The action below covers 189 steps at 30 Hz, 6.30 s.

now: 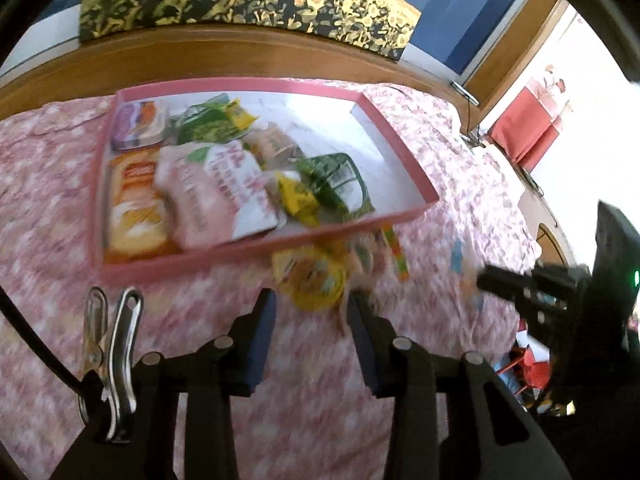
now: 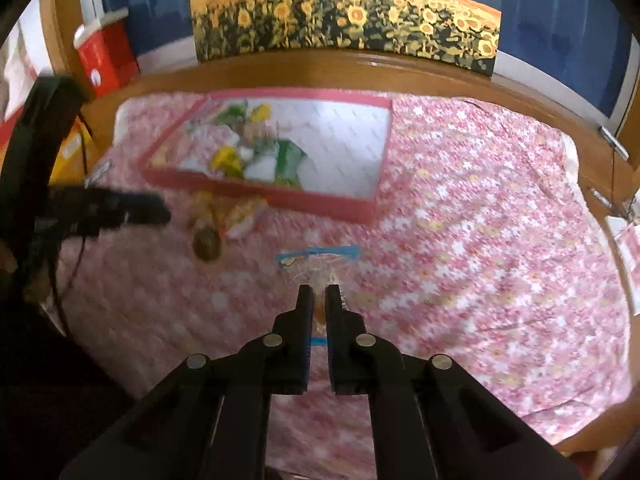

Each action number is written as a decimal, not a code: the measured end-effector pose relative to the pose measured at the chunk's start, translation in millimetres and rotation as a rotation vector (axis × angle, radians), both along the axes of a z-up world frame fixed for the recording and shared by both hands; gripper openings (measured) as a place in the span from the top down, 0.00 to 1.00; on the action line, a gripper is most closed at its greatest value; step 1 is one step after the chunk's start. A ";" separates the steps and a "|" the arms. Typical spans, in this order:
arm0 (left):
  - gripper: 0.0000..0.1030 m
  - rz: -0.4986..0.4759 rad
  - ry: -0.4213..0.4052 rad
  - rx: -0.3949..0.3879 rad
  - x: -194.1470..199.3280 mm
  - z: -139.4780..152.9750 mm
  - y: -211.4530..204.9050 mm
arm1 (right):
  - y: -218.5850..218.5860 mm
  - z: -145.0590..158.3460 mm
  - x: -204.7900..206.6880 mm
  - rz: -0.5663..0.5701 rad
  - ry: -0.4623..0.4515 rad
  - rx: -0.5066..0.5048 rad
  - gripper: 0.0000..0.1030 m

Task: Organize snacks
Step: 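Grasp the yellow jelly cup with the left tool while the right tool grasps the clear zip bag, then carry the jelly cup into the tray with the left tool while the right tool releases the zip bag there, then withdraw both open tools from the tray toward the last snacks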

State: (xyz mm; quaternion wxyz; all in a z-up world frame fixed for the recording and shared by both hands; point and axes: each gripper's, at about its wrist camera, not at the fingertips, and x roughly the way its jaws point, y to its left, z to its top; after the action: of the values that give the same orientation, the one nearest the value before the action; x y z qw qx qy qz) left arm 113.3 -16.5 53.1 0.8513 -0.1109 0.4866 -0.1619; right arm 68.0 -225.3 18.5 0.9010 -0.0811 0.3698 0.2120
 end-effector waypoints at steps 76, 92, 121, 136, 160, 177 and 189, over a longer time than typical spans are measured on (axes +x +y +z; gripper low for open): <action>0.70 0.235 -0.162 -0.105 30.7 43.4 99.2 | 195.7 60.7 196.8 0.664 -0.230 -0.219 0.55; 0.70 0.172 -0.171 -0.154 53.8 52.8 90.5 | 209.1 64.4 199.0 0.562 -0.150 -0.024 0.94; 0.70 0.088 -0.177 0.017 81.9 64.3 46.9 | 45.4 70.9 160.4 0.218 -0.008 0.343 0.76; 0.68 -0.065 -0.089 0.130 159.1 26.7 -3.8 | 13.9 41.2 159.7 0.094 0.080 0.371 0.76; 0.48 0.127 -0.199 0.177 78.9 82.9 15.3 | 20.6 65.3 102.8 0.180 -0.038 0.361 0.74; 0.47 0.161 -0.156 0.146 -24.4 64.2 25.9 | 18.4 42.8 30.2 0.125 0.025 0.316 0.73; 0.47 0.078 -0.014 0.139 -60.5 9.2 -3.8 | 23.7 -22.4 21.3 -0.009 0.195 -0.023 0.73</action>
State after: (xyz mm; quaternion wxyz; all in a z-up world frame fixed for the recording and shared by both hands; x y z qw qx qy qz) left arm 52.8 -20.3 62.4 0.8660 -0.0692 0.4860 -0.0952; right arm 89.2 -201.6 -3.9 0.8606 -0.0689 0.4586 0.2106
